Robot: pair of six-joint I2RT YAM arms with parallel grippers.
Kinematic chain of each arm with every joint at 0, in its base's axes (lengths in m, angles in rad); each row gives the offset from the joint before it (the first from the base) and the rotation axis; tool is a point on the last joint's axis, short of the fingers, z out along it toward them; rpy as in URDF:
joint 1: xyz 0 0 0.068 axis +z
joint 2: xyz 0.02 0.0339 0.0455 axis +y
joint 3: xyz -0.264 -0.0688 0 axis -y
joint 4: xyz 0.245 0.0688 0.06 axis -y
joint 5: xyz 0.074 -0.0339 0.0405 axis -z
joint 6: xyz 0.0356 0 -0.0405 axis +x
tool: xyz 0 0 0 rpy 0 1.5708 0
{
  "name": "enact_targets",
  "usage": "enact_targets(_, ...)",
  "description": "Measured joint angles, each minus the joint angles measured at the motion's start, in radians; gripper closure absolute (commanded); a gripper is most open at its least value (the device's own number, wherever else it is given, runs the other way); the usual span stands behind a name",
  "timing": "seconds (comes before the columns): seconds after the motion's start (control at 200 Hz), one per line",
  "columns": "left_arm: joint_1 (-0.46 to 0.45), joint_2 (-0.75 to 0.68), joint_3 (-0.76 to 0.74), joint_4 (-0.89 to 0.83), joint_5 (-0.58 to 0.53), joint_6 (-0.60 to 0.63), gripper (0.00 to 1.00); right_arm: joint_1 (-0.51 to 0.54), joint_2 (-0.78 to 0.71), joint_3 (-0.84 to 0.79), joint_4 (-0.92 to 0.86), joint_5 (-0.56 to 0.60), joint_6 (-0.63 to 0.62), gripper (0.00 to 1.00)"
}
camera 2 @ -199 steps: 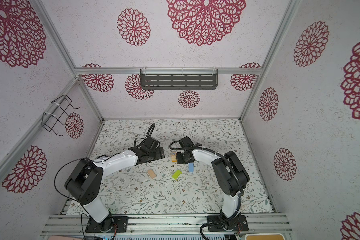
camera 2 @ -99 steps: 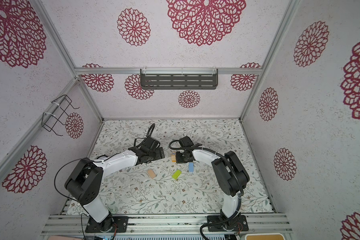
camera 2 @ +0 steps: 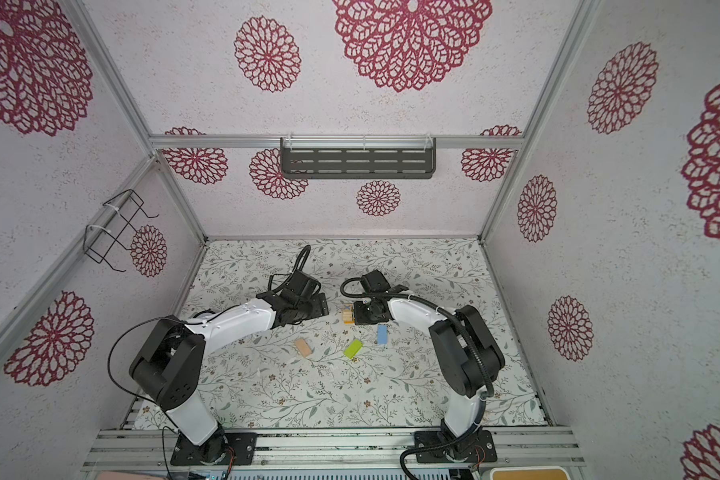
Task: Build the wood block tower
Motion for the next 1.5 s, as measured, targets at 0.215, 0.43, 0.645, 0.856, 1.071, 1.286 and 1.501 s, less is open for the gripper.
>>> enact_targets(0.215,-0.004,0.034,0.034,0.0,0.014,-0.004,0.7,-0.066,-0.003,0.036,-0.006,-0.018,0.0,0.98)
enact_targets(0.43,-0.006,0.109,0.098,-0.001,0.034,0.002,1.0,-0.128,0.005,0.043,0.028,-0.088,0.008,0.98)
enact_targets(0.645,-0.006,0.186,0.163,-0.004,0.06,0.0,1.0,-0.138,0.047,0.051,0.052,-0.112,0.017,0.97)
enact_targets(0.856,-0.007,0.225,0.195,0.01,0.094,-0.008,1.0,-0.14,0.084,0.057,0.089,-0.121,0.037,0.97)
enact_targets(1.071,-0.008,0.285,0.199,0.023,0.121,-0.019,1.0,-0.145,0.132,0.06,0.12,-0.152,0.056,0.97)
enact_targets(1.286,-0.009,0.306,0.215,0.031,0.139,-0.027,1.0,-0.15,0.153,0.063,0.132,-0.166,0.062,0.97)
enact_targets(1.501,-0.016,0.318,0.241,0.043,0.151,-0.035,1.0,-0.15,0.163,0.074,0.147,-0.183,0.062,0.97)
